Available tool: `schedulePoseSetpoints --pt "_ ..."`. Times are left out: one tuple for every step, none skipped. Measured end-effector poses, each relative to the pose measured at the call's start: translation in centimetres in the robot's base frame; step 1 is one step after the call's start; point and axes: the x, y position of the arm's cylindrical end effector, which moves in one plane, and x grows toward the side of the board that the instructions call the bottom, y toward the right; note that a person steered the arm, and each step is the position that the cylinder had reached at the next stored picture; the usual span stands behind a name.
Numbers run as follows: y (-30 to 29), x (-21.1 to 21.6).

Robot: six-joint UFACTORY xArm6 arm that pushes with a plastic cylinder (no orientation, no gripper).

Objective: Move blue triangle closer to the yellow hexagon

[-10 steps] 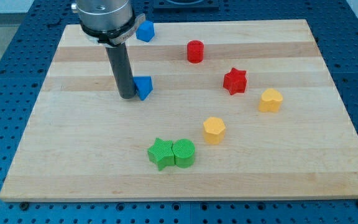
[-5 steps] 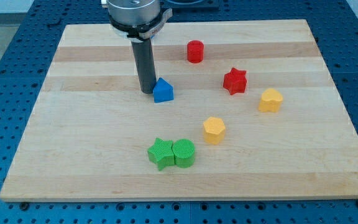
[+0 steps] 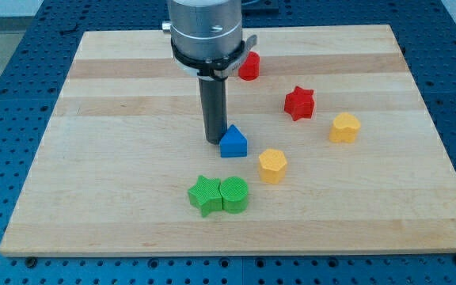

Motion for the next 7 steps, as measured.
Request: schedulePoseSetpoints --pt "0.0 0.5" --pt "-0.2 0.1" --pt "-0.2 -0.9" --pt "1.1 -1.1" --pt "2.9 -1.1" --pt "3.5 -0.3" --pt "3.5 -0.2"
